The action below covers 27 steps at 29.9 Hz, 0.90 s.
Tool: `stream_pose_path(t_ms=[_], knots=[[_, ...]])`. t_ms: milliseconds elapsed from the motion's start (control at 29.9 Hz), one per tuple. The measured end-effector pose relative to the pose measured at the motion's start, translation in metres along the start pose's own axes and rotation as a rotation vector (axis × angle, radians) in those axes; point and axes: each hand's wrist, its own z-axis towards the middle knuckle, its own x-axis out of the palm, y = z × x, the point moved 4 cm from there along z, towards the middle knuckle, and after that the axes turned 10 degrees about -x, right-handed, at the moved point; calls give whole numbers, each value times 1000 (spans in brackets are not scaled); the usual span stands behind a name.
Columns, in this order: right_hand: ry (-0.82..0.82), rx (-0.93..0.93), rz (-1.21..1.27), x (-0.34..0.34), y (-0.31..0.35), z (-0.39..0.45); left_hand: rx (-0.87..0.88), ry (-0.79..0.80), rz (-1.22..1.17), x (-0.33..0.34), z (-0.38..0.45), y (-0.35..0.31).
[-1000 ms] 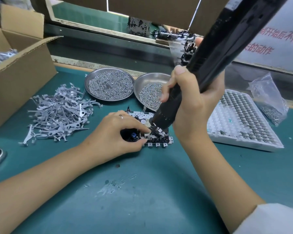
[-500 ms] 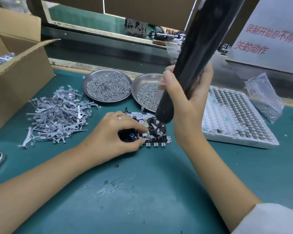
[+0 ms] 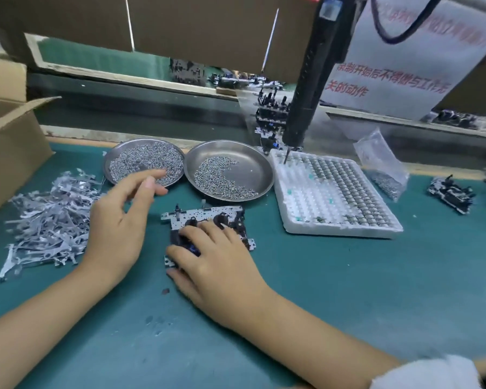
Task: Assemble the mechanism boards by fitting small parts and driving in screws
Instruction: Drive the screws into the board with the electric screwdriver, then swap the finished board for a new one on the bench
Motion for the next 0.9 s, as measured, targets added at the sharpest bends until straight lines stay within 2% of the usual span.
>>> stream_pose_path(t_ms=[134, 267, 367, 468, 534, 634, 801, 902], knots=[[-11, -36, 18, -16, 5, -44, 39, 18, -2, 0, 0, 2], [-70, 23, 8, -37, -20, -113, 44, 27, 7, 1, -1, 4], [-91, 213, -119, -54, -61, -166, 74, 32, 48, 4, -5, 0], [-66, 520, -393, -68, -109, -208, 120, 48, 82, 8, -10, -5], [-51, 651, -437, -71, -129, -217, 157, 49, 142, 11, -13, -10], [-188, 566, -306, -68, -125, -192, 223, 46, 229, 14, -17, -17], [-386, 234, 53, -36, -92, -106, 279, 36, 305, 18, -17, -23], [-512, 174, 117, -27, -91, -55, 301, 49, 379, 24, -5, -33]])
